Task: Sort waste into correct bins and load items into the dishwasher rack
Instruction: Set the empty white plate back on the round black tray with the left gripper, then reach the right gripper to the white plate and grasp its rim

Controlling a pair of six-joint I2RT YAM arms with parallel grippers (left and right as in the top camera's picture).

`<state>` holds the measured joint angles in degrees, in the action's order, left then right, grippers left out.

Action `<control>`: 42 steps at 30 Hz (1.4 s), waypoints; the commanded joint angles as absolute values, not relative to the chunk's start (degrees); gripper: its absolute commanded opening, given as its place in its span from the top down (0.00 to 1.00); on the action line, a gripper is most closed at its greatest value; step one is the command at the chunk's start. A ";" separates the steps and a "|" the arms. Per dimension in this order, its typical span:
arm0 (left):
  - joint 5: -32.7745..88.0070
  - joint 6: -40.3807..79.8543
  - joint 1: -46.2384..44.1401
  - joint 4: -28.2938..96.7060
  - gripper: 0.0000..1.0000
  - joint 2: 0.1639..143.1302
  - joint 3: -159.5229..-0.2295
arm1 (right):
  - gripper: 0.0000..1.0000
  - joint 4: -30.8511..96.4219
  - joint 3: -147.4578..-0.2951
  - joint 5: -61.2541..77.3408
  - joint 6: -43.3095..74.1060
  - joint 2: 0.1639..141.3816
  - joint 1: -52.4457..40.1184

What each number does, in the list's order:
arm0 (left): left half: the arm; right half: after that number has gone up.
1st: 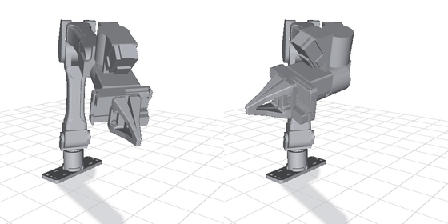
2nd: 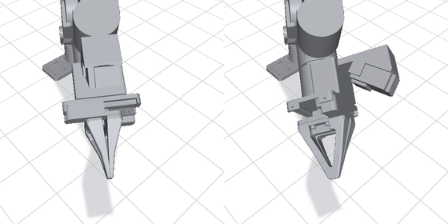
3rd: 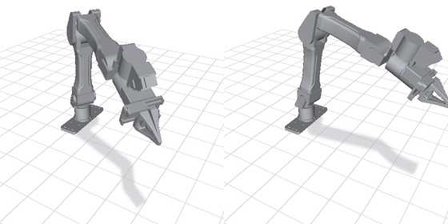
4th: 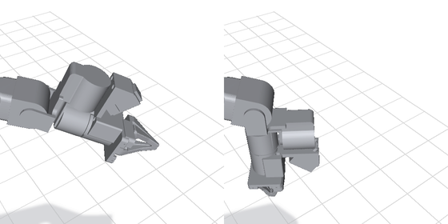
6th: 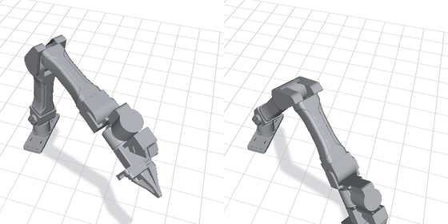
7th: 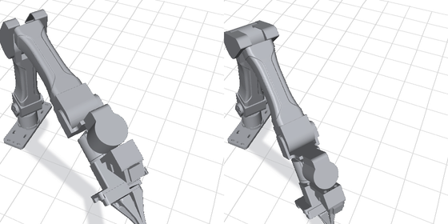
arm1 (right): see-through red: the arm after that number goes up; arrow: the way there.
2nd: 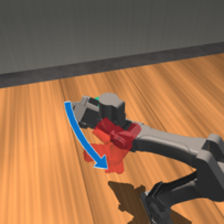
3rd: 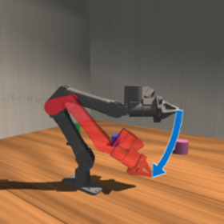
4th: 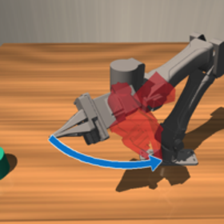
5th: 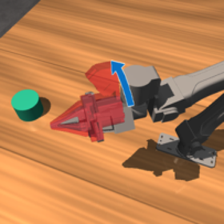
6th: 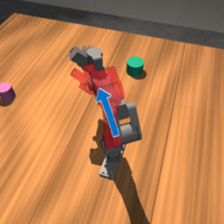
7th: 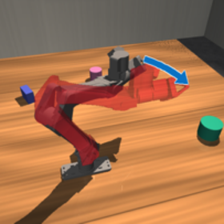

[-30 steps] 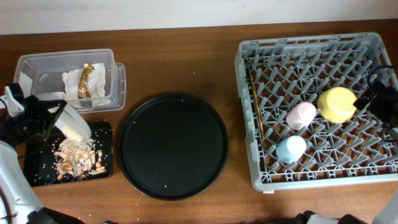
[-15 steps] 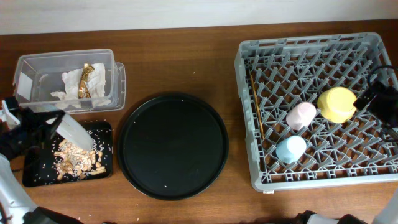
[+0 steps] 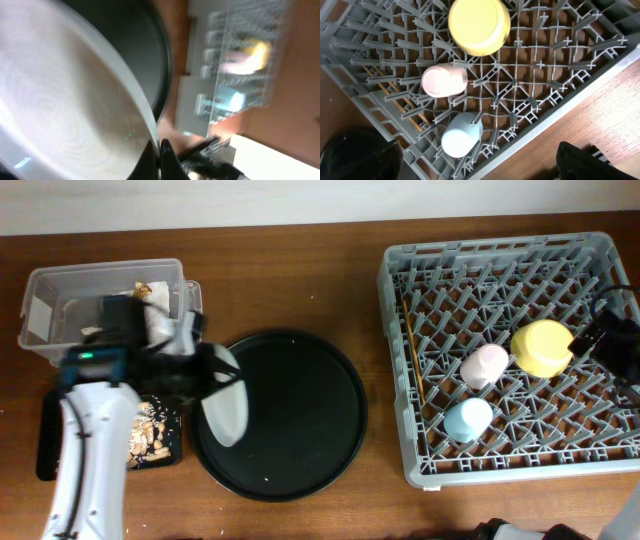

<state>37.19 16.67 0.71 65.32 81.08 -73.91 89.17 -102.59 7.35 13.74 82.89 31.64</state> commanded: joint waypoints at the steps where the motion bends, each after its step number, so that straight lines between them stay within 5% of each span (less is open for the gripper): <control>1: 8.82 33.91 -17.30 58.85 0.99 82.00 -73.95 | 0.01 89.17 -102.98 6.85 14.24 83.00 31.90; 7: -1.76 36.93 -34.74 51.13 0.94 89.38 -73.97 | 0.01 89.17 -102.98 6.85 14.24 83.00 31.90; 8: -1.58 36.91 -35.16 51.64 0.77 91.02 -73.97 | 0.01 89.17 -102.98 6.85 14.24 83.00 31.90; 9: -0.84 36.88 -35.16 52.16 0.43 91.92 -73.97 | 0.01 89.17 -102.98 6.85 14.24 83.00 31.90; 10: -0.64 36.88 -35.16 52.69 0.26 92.16 -73.97 | 0.01 89.17 -102.98 6.85 14.24 83.00 31.90; 17: -9.78 36.45 -27.75 68.84 0.15 84.31 -88.23 | 0.01 89.17 -102.98 6.85 14.24 83.00 31.90; 18: -11.77 36.45 -25.06 71.66 0.01 82.35 -90.67 | 0.01 89.17 -102.98 6.85 14.24 83.00 31.90; 23: -19.68 36.45 -5.02 80.44 0.01 75.81 -92.47 | 0.02 89.17 -102.98 7.97 14.28 83.00 31.90; 28: -17.80 36.45 4.95 85.12 0.01 75.94 -92.36 | 0.01 97.30 -102.94 39.16 16.03 82.98 30.13; 32: -17.80 36.45 4.95 85.12 0.01 75.94 -92.36 | 0.01 97.25 -102.83 32.51 13.50 82.98 11.49; 37: -17.78 36.45 4.95 85.12 0.01 75.94 -92.36 | 0.01 87.20 -100.33 3.86 38.22 86.80 -23.79; 42: -17.80 36.45 4.95 85.12 0.01 75.94 -92.36 | 0.01 76.66 -100.31 -2.35 38.22 95.33 -33.41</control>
<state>-17.39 36.49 4.64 84.90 75.88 -92.36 78.04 -100.64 4.03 36.16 91.81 -31.79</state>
